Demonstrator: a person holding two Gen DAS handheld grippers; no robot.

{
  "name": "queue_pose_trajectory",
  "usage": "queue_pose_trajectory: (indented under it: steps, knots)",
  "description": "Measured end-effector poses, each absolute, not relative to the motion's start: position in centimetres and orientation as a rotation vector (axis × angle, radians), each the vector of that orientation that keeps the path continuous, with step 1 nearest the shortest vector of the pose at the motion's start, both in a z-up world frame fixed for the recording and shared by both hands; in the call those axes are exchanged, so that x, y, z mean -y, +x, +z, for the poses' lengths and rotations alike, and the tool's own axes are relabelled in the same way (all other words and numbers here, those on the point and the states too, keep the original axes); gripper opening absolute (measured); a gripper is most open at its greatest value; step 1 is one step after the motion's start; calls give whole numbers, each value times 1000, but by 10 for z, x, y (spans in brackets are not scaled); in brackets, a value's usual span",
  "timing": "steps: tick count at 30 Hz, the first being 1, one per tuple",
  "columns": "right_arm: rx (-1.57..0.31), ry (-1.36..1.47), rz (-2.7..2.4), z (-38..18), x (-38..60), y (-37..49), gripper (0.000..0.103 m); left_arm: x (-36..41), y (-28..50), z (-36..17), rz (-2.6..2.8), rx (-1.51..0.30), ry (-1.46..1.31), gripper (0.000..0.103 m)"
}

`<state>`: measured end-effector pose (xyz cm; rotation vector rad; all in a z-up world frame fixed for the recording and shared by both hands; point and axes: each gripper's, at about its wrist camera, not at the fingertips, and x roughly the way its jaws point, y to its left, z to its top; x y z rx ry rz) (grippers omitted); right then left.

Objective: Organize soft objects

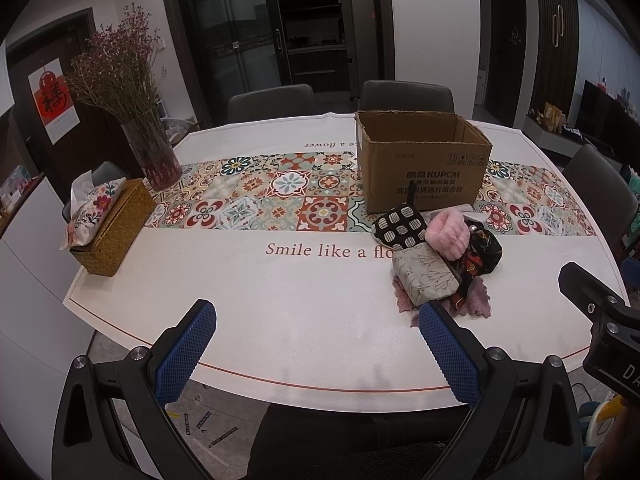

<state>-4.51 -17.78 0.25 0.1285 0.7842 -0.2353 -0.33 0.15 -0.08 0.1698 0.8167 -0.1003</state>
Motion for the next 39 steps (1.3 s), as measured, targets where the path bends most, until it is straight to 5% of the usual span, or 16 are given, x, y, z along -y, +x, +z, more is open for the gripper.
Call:
queue_pose_trajectory:
  steps: [39]
  knots:
    - [-836,151,-237,-18,189,-24,102,9,23,-27,-130,-867,197,103]
